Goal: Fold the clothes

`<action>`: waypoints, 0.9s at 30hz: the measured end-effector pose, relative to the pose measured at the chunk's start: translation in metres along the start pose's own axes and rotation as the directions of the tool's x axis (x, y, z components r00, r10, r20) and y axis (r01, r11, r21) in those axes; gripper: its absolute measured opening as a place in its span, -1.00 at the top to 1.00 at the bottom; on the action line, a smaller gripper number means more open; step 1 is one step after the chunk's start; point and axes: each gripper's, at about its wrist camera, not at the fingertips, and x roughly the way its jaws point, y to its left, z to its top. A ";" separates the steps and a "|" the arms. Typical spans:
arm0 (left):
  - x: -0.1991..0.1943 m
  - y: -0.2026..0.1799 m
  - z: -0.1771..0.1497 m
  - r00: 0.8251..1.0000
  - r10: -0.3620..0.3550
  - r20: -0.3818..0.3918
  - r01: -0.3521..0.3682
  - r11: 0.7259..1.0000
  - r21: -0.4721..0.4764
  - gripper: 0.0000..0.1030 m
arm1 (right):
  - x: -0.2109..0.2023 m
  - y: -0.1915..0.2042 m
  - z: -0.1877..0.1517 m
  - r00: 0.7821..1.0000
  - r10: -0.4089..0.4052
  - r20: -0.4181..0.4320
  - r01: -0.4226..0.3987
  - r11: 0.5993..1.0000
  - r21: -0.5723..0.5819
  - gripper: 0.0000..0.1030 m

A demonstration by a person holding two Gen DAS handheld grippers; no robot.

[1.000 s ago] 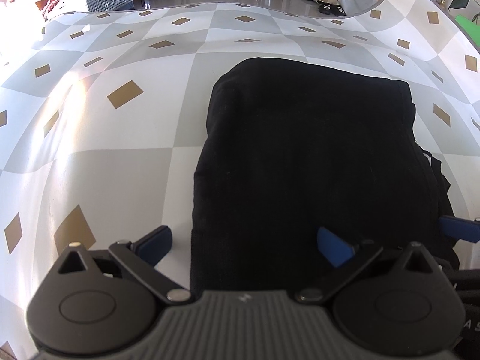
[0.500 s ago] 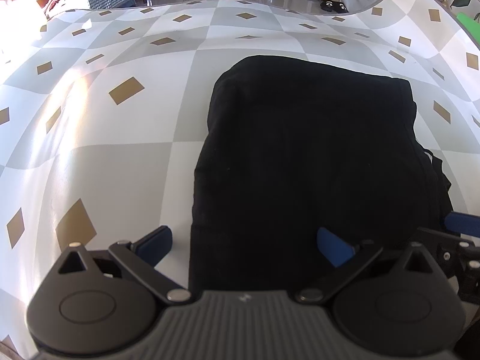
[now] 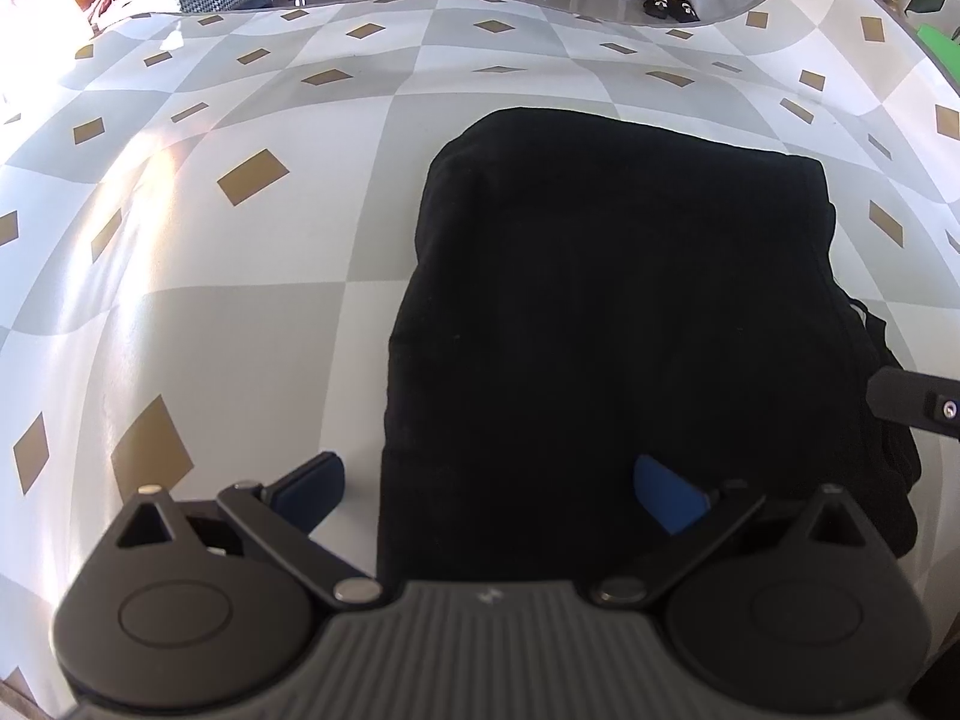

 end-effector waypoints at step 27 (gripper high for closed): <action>0.001 -0.002 0.005 1.000 -0.013 -0.003 0.013 1.000 0.008 -1.00 | 0.020 -0.044 0.018 0.994 0.089 -0.069 -0.077 0.983 0.167 -0.32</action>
